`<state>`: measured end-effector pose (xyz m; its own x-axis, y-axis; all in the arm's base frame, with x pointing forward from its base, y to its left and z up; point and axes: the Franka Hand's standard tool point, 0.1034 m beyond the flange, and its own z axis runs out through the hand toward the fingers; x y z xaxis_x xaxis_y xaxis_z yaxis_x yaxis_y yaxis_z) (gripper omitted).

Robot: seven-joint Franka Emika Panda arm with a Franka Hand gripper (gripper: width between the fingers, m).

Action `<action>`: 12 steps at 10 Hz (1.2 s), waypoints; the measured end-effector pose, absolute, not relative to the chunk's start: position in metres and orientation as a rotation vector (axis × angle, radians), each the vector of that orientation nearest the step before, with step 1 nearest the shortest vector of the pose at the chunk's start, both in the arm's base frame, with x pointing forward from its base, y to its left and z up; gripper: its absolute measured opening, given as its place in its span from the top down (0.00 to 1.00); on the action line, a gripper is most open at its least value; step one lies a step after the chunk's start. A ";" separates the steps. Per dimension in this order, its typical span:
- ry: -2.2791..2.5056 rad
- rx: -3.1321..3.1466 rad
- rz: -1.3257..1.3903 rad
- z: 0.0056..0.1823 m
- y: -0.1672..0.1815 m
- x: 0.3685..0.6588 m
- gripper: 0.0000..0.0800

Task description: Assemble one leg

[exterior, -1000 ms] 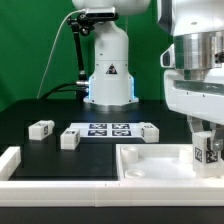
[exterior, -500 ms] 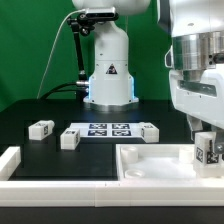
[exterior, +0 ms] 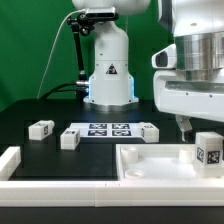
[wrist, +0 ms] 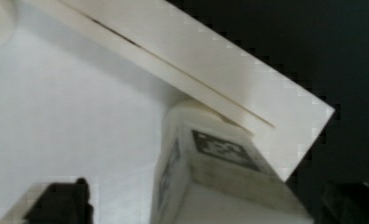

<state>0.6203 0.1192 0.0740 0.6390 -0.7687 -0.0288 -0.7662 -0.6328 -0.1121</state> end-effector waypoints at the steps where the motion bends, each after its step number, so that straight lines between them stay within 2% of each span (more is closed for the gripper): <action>1: 1.117 -2.826 -0.051 0.074 0.120 0.620 0.19; 6: 0.296 -3.108 -0.089 0.077 0.122 0.622 0.19; 10: -0.113 -3.137 -0.062 0.077 0.118 0.620 0.19; 11: -0.081 -3.137 -0.062 0.077 0.118 0.620 0.22; 12: -0.080 -3.137 -0.061 0.077 0.118 0.620 0.40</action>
Offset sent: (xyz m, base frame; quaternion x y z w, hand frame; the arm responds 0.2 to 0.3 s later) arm 0.0070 0.0091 0.0038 -0.0394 0.0137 -0.3455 0.9375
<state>0.6200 0.1177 0.0769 0.9979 0.0510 0.0392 0.0512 -0.9987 -0.0021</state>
